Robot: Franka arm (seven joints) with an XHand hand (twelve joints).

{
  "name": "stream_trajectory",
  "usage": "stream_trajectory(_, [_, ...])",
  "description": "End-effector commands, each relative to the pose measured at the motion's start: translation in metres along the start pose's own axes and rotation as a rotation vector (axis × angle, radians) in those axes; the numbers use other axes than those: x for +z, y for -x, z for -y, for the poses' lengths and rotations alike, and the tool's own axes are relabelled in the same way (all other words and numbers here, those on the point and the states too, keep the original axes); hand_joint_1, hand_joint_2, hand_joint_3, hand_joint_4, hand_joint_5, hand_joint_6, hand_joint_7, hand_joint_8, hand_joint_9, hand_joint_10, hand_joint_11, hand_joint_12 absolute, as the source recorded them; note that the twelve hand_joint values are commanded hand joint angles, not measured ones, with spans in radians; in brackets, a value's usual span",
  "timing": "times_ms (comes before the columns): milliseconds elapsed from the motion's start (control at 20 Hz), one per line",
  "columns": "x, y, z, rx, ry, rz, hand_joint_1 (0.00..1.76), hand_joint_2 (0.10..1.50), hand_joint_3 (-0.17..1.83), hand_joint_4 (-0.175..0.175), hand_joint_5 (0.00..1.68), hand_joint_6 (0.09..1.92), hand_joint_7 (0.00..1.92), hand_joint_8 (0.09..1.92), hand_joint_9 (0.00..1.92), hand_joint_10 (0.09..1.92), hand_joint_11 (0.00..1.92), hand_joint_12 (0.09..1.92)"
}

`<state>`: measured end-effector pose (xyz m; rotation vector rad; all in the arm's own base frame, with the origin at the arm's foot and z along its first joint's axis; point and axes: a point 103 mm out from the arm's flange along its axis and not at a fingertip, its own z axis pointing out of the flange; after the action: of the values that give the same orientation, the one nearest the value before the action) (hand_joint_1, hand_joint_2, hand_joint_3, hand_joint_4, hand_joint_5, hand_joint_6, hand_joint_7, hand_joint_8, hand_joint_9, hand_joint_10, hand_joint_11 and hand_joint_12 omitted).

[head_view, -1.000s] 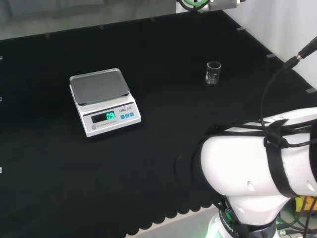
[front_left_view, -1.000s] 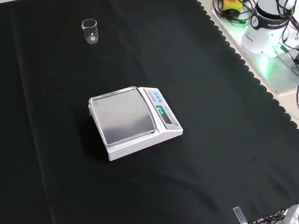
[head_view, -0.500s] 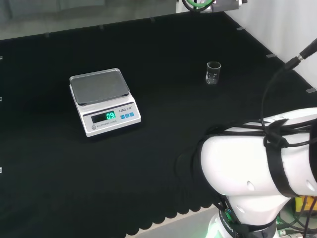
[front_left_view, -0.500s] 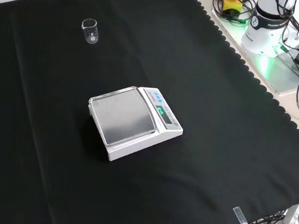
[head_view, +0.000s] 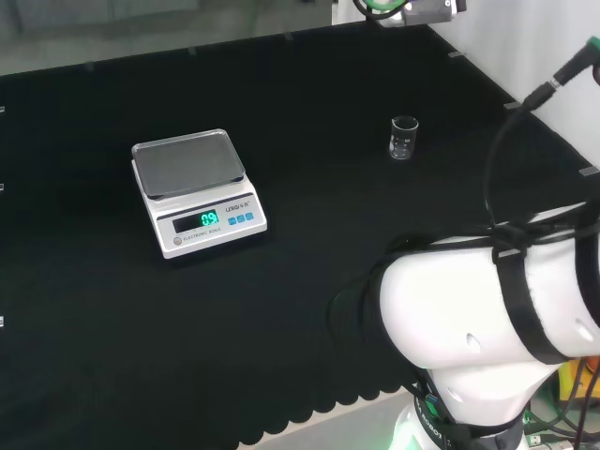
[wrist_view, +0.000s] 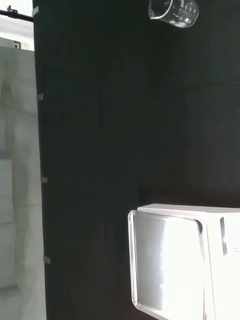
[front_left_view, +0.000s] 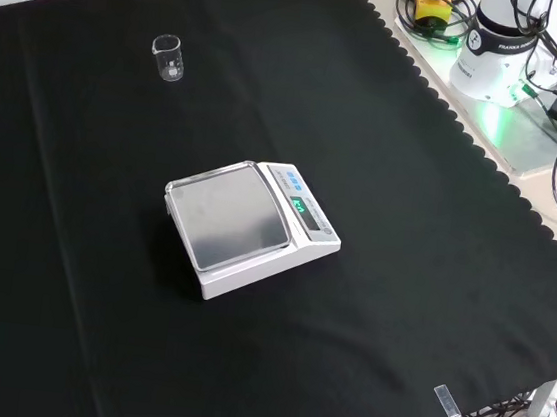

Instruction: Pick up the beaker.

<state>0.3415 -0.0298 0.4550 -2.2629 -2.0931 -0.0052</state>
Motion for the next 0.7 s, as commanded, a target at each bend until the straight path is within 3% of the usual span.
stream_trajectory(50, [0.018, 0.034, -0.05, 0.009, 0.006, -0.044, 0.35, 0.83, 0.22, -0.014, 0.01, 0.09, 0.0, 0.09, 0.0, 0.41, 0.0, 1.47])
stream_trajectory(450, [0.048, 0.066, -0.102, 0.034, -0.038, -0.043, 0.37, 0.78, 0.17, -0.04, 0.05, 0.09, 0.0, 0.09, 0.0, 0.37, 0.0, 1.46])
stream_trajectory(700, [0.071, 0.088, -0.131, 0.062, -0.081, -0.05, 0.38, 0.77, 0.16, -0.076, 0.1, 0.09, 0.01, 0.09, 0.0, 0.37, 0.0, 1.45])
